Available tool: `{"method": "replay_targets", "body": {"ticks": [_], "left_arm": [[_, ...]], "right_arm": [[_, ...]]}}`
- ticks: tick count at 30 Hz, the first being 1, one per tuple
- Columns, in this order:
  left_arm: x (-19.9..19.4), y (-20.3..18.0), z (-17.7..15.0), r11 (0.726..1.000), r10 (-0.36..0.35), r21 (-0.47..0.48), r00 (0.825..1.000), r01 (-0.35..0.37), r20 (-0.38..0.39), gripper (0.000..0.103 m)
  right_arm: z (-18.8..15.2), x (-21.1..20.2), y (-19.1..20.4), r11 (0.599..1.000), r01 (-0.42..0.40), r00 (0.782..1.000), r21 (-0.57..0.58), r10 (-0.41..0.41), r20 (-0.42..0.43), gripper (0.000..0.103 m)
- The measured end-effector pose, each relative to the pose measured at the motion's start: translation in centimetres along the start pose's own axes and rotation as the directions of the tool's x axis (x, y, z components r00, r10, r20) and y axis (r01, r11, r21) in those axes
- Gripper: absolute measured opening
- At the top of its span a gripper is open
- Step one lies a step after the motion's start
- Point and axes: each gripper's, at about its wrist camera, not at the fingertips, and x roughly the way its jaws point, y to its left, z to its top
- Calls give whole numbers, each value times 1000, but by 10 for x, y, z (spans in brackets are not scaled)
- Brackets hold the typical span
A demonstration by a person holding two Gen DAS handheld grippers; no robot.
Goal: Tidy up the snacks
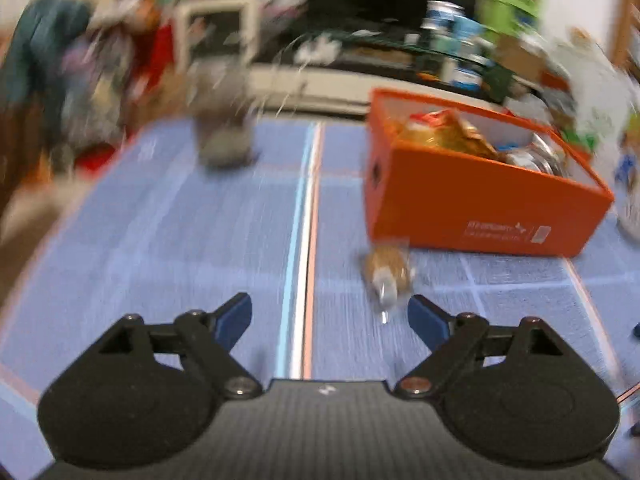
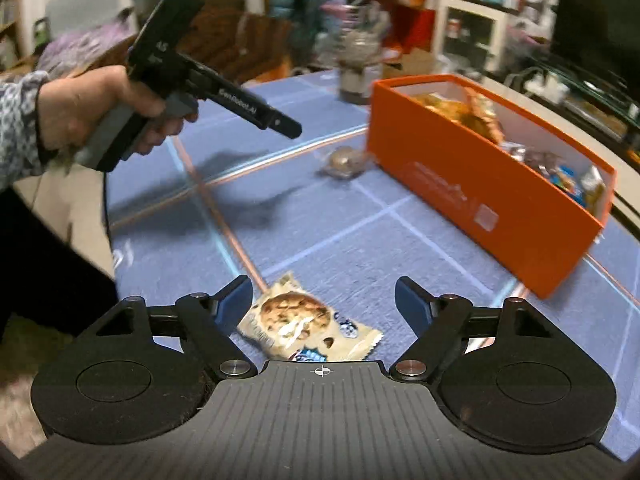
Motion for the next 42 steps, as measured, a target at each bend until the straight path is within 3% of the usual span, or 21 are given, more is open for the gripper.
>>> {"method": "replay_targets", "body": {"ticks": [2, 6, 10, 13, 18, 20, 22, 26, 30, 31, 33, 34, 37, 42], "left_arm": [[-6, 0, -9, 997, 3, -72, 1000, -4, -23, 89], [-24, -12, -14, 998, 40, -51, 999, -40, 8, 91], [-25, -13, -22, 999, 1, -40, 1000, -2, -17, 92], [-14, -8, -23, 999, 28, -17, 999, -29, -39, 92], [3, -16, -9, 998, 53, 22, 998, -53, -24, 92], [14, -25, -2, 997, 67, 35, 998, -67, -10, 92], [29, -35, 5, 996, 85, 41, 996, -85, -6, 92], [62, -53, 18, 995, 101, 19, 995, -101, 3, 92], [89, -65, 21, 994, 108, 5, 994, -108, -12, 91], [96, -65, 20, 993, 118, -1, 993, -118, -24, 84], [99, -70, 19, 987, 153, 41, 988, -153, -5, 78], [98, -72, 19, 987, 153, 54, 988, -152, 1, 69], [89, -75, 18, 988, 131, 91, 991, -129, -18, 43], [58, -72, -7, 990, 81, 123, 995, -73, -59, 40]], "right_arm": [[1, 2, -6, 998, -51, 999, -20, 51, -17, 75], [6, 13, -3, 986, -131, 990, -99, 125, -59, 78], [7, 28, 14, 941, -216, 973, -261, 185, -136, 80], [9, 42, 16, 896, -306, 944, -320, 242, -224, 73], [10, 62, 11, 867, -342, 926, -362, 245, -287, 64], [11, 74, 7, 873, -369, 906, -320, 261, -332, 48], [10, 74, 1, 899, -337, 918, -279, 247, -311, 43], [-5, 66, -11, 974, -175, 961, -143, 137, -241, 44], [-25, 49, -1, 997, -37, 986, -60, 26, -167, 45], [-29, 47, 1, 1000, -1, 989, -30, -3, -150, 47], [-34, 46, 2, 998, 63, 989, 27, -58, -139, 58], [-35, 45, 1, 992, 110, 985, 68, -100, -143, 66], [-36, 45, -6, 947, 216, 970, 239, -180, -166, 65], [-33, 42, -7, 881, 329, 939, 341, -268, -215, 56]]}}
